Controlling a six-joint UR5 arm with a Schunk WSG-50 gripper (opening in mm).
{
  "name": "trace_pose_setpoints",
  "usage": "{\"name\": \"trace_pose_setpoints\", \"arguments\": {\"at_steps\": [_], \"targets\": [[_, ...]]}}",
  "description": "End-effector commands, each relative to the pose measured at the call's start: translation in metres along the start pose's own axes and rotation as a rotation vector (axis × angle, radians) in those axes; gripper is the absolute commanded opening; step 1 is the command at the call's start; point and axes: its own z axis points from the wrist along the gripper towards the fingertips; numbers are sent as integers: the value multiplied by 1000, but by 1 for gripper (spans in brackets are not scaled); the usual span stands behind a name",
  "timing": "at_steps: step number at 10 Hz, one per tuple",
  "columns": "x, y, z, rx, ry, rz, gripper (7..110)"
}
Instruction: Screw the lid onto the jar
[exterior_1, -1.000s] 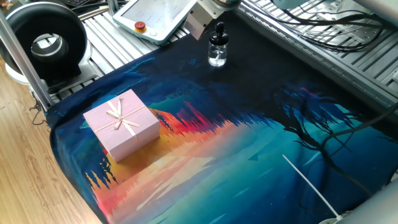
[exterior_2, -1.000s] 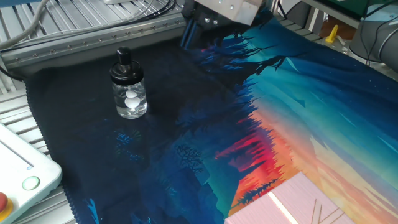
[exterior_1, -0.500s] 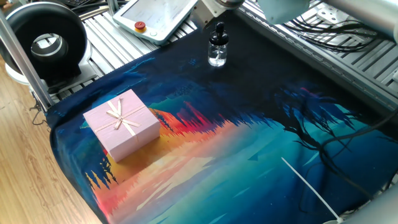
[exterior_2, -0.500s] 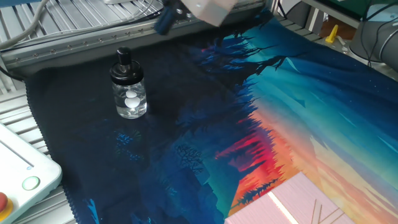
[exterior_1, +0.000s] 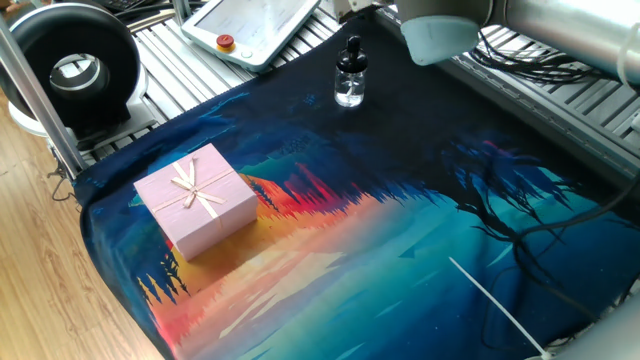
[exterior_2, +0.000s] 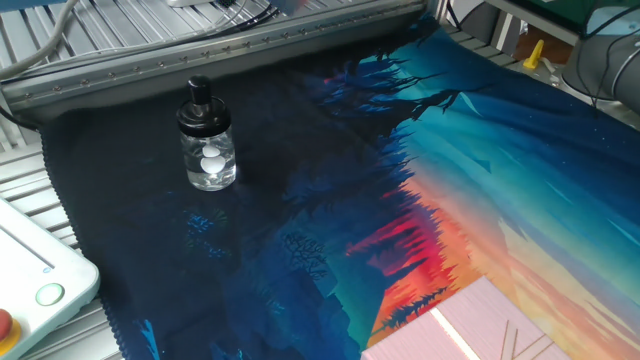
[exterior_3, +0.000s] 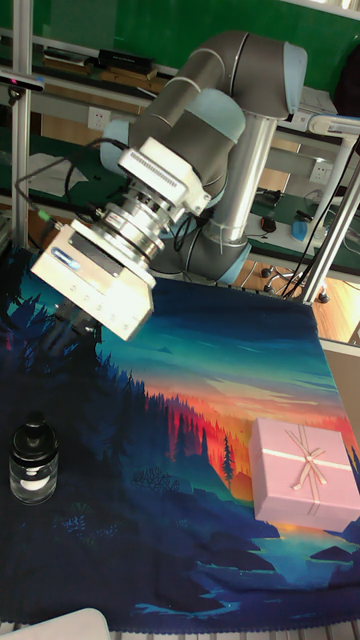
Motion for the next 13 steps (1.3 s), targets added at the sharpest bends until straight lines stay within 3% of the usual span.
{"name": "trace_pose_setpoints", "arguments": {"at_steps": [1,2,3,4,5,6,7,9,10,11,12,13], "targets": [[-25,-18,-4,32,-83,35,7],[-31,10,-4,-67,-108,-20,7],[-45,54,-12,-225,-186,-135,7],[-45,109,-32,-432,-241,-301,7],[-27,173,-73,-729,-274,-410,7],[-20,223,-131,-1020,-326,-408,7],[-11,250,-175,-1208,-327,-395,7],[6,264,-192,-1281,-259,-448,7],[14,266,-192,-1281,-231,-478,7],[26,250,-151,-1121,-143,-505,7],[38,218,-105,-912,-29,-509,7],[49,173,-65,-667,83,-509,7]]}}
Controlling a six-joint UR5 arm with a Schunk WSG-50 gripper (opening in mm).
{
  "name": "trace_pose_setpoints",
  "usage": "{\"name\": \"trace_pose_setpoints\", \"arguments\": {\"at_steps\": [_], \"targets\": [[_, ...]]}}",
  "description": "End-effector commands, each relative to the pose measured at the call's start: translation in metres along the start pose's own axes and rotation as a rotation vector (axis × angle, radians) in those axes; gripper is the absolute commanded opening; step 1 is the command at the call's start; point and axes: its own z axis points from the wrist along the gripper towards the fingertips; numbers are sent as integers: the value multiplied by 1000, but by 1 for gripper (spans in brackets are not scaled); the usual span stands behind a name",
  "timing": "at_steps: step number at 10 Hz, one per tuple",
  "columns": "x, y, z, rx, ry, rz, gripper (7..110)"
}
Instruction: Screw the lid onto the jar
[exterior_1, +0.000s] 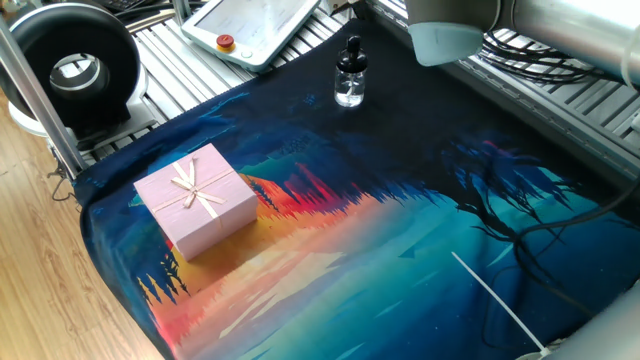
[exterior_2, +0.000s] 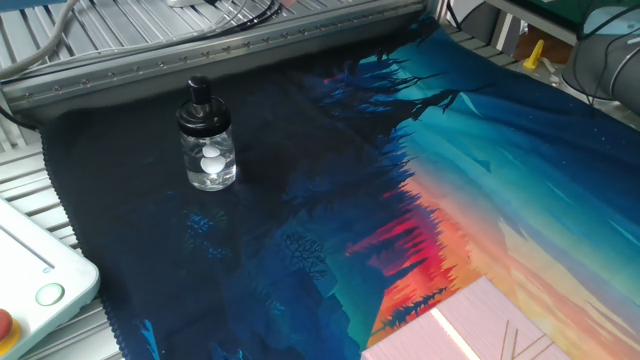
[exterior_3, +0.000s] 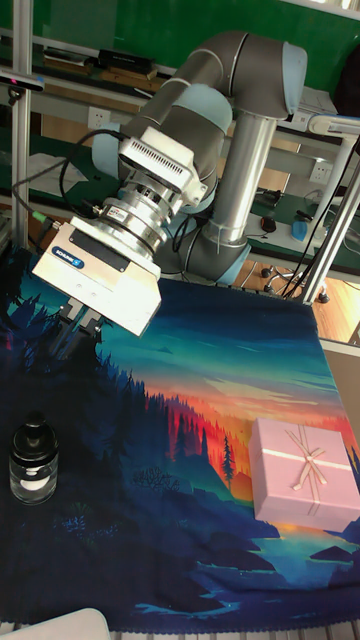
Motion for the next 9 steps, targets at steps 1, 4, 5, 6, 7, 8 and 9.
{"name": "trace_pose_setpoints", "arguments": {"at_steps": [1,4,5,6,7,8,9], "targets": [[56,80,-22,-259,250,-228,7],[74,60,-23,-154,338,-169,7],[85,107,-39,-352,378,-136,7],[97,156,-70,-577,450,-87,7],[107,174,-91,-678,505,-82,7],[118,162,-88,-628,545,-108,7],[124,144,-80,-549,567,-126,7]]}}
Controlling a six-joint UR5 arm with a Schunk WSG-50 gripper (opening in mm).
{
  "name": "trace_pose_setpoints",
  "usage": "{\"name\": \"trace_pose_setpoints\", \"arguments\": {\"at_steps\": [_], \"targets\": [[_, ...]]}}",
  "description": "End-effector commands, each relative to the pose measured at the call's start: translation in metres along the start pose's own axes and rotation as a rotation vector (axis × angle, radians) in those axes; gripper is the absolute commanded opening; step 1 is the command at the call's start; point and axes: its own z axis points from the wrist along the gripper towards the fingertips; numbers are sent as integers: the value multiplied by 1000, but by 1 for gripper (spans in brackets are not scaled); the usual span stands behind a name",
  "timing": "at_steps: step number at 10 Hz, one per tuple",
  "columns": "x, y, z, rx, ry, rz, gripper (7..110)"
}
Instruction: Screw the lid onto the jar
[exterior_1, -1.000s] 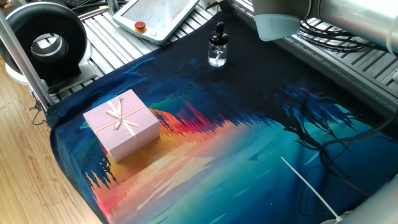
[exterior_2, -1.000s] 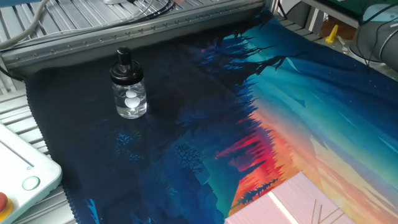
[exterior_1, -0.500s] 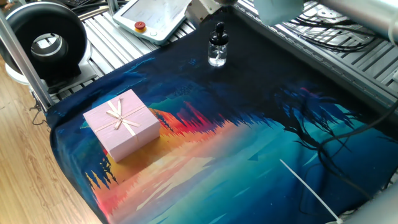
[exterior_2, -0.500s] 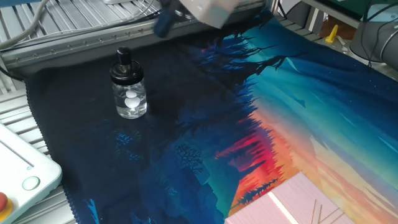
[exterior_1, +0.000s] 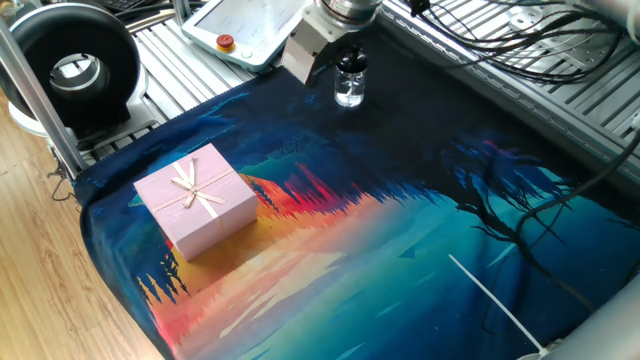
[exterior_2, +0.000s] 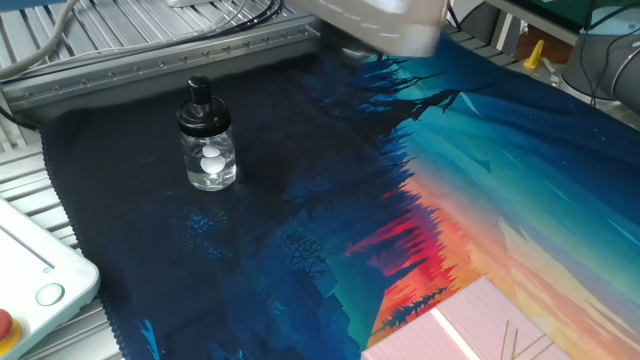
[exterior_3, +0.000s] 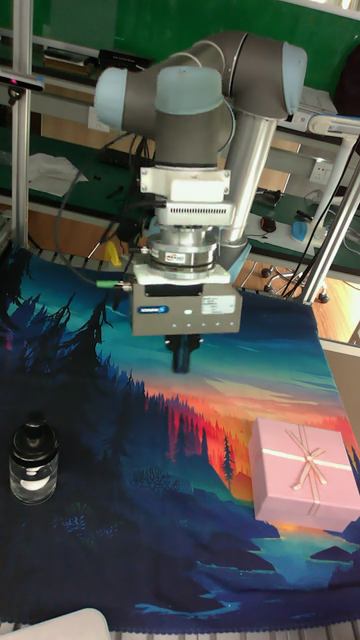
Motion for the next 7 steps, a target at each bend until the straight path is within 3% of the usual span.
{"name": "trace_pose_setpoints", "arguments": {"at_steps": [1,3,4,5,6,7], "targets": [[30,2,-5,3,117,36,7],[60,-35,-14,162,234,90,7],[59,-43,-15,195,225,107,7],[53,-38,-13,175,201,111,7],[56,-38,-13,174,214,99,7],[63,-47,-17,207,247,75,7]]}}
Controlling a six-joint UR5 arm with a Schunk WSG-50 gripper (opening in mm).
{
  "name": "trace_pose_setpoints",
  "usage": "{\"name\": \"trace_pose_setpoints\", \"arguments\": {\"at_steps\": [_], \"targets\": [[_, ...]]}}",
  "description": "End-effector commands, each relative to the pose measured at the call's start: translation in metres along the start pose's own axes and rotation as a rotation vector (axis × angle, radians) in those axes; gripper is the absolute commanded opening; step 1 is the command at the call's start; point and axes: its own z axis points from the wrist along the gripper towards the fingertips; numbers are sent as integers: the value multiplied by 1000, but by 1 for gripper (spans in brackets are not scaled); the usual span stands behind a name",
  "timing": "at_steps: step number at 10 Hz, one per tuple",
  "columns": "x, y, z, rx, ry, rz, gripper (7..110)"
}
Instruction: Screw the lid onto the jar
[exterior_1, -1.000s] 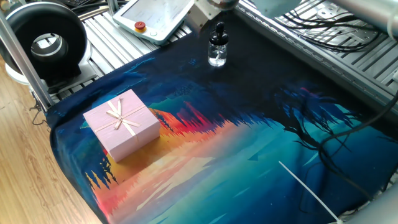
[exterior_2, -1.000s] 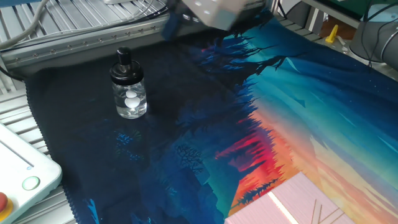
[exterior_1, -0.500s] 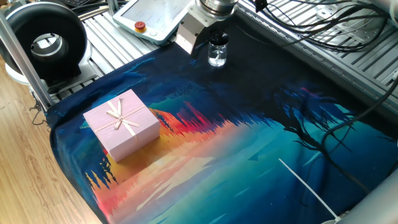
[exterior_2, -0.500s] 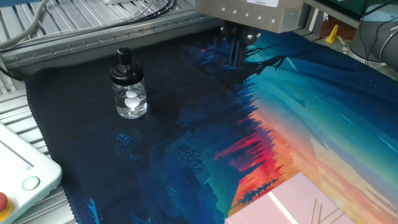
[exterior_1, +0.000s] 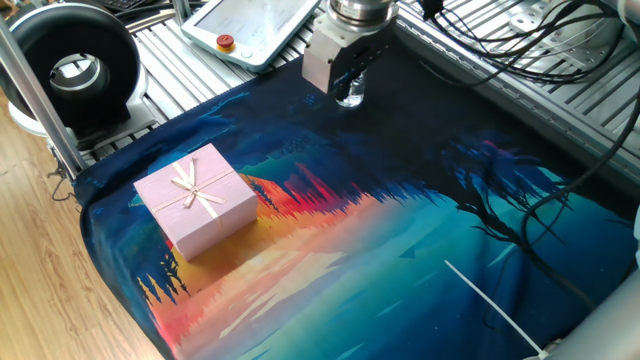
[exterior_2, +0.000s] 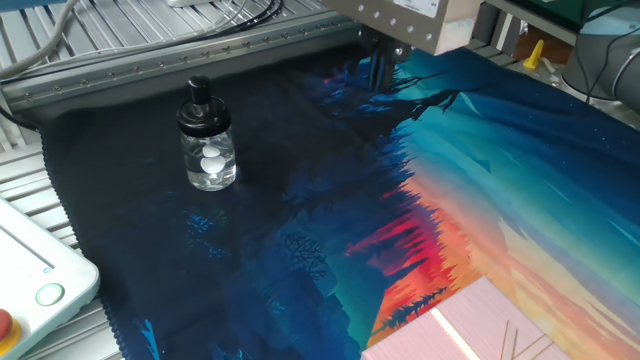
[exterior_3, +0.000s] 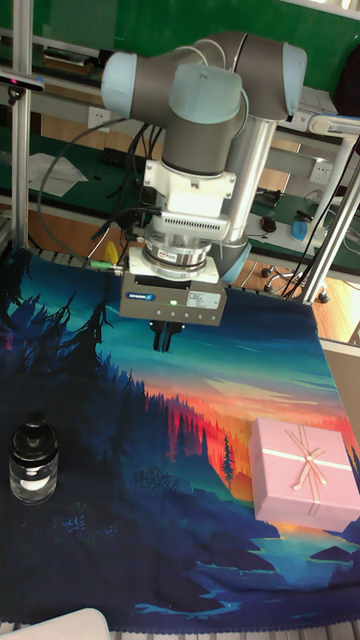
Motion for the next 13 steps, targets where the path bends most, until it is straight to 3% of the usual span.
{"name": "trace_pose_setpoints", "arguments": {"at_steps": [1,3,4,6,8,13], "targets": [[12,-15,-3,60,48,-2,7],[1,-24,-3,93,0,62,7],[-3,-33,-4,131,-19,91,7],[0,-36,-4,141,-5,84,7],[0,-28,-3,109,-3,72,7],[7,-24,-9,122,45,76,7]]}}
